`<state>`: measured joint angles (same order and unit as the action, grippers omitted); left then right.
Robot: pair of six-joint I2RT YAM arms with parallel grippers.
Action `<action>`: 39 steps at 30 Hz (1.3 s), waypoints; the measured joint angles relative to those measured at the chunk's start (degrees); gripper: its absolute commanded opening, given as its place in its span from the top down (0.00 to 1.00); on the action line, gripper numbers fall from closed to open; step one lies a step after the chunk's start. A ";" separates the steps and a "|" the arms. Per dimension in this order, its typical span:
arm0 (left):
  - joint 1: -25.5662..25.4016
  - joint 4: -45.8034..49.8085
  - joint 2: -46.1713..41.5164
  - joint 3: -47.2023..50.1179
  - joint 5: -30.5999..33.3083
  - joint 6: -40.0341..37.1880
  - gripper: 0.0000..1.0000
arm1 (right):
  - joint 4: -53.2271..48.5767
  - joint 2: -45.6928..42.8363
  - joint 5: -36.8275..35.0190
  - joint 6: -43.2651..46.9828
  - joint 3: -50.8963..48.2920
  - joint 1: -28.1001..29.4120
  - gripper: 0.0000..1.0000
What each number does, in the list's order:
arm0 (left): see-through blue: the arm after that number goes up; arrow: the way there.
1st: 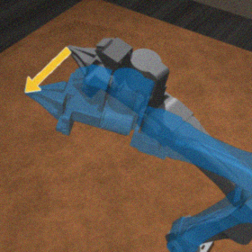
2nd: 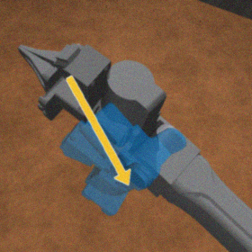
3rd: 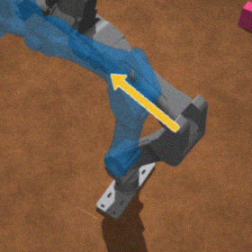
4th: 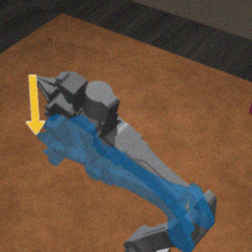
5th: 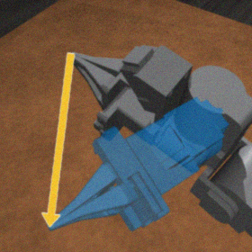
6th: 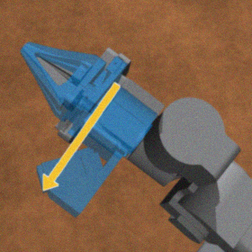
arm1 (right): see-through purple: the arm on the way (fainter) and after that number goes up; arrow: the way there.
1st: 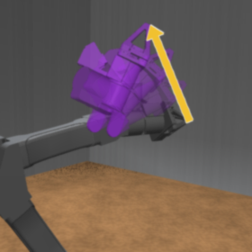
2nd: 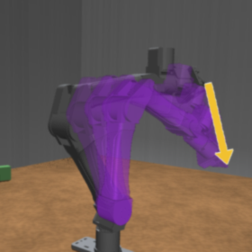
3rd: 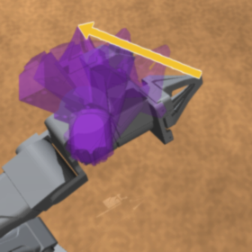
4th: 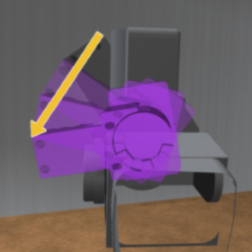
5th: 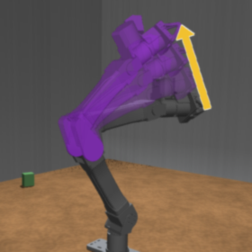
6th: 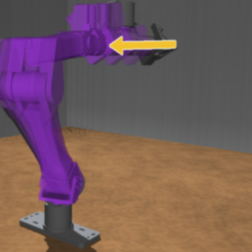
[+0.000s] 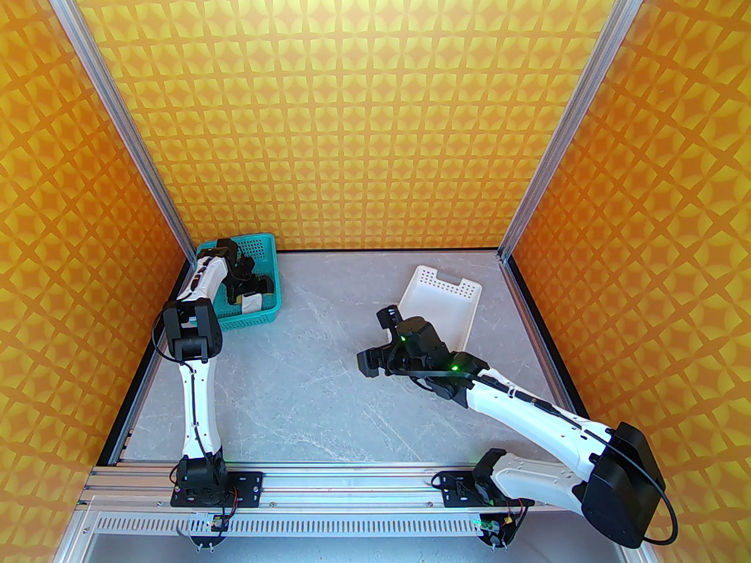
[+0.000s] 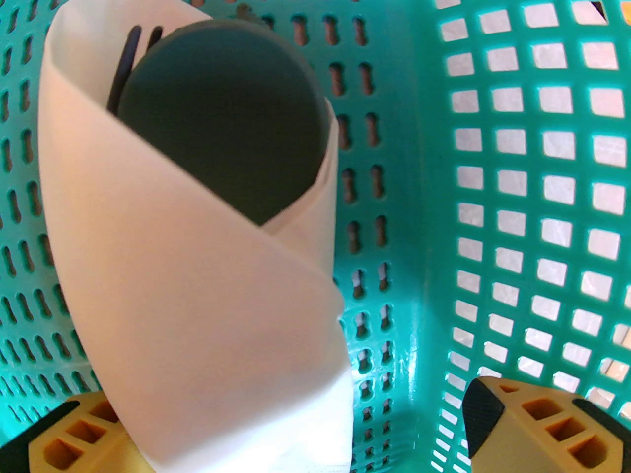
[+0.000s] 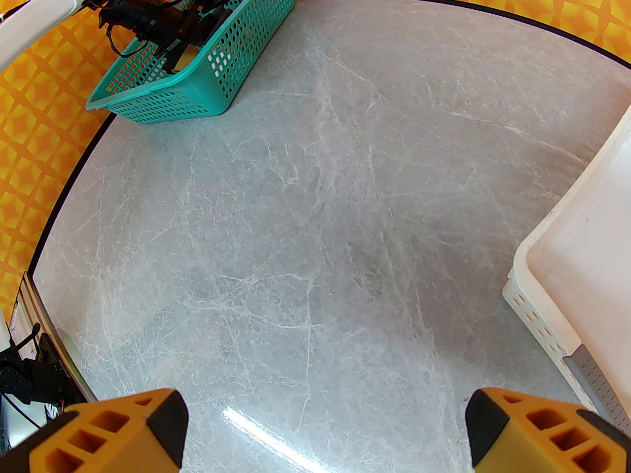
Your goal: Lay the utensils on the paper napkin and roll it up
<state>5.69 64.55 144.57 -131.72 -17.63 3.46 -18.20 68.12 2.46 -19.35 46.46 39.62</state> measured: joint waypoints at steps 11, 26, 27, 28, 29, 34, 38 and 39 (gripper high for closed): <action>-0.72 2.60 0.00 -0.63 6.43 -1.70 0.01 | 0.02 0.02 0.02 -0.17 0.00 0.00 0.01; -0.79 6.01 -3.17 -0.83 11.10 -2.49 0.01 | 1.36 0.02 0.04 -0.20 -0.02 0.00 0.01; -0.79 6.03 -3.45 -0.92 11.23 -2.49 0.01 | 1.40 0.02 0.04 -0.20 -0.02 0.00 0.01; -0.79 6.23 -3.65 -1.18 11.41 -2.47 0.01 | 1.44 0.02 0.04 -0.20 -0.02 0.00 0.01; -0.79 6.43 -3.74 -1.55 11.76 -2.49 0.01 | 1.49 0.02 0.04 -0.20 -0.02 0.00 0.01; -0.79 6.88 -4.52 -1.97 12.87 -2.49 0.01 | 1.49 0.00 0.04 -0.20 -0.07 0.00 0.01; -0.79 6.12 -9.84 1.44 13.33 -2.47 0.01 | 1.03 -0.85 0.04 -0.15 -0.09 -1.11 0.02; -0.79 5.81 -11.96 2.69 13.44 -2.47 0.01 | 0.83 -1.42 0.02 -0.15 -0.09 -1.64 0.01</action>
<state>4.91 70.37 132.62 -129.03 -4.19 0.99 -17.37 66.70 2.48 -19.51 46.37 37.98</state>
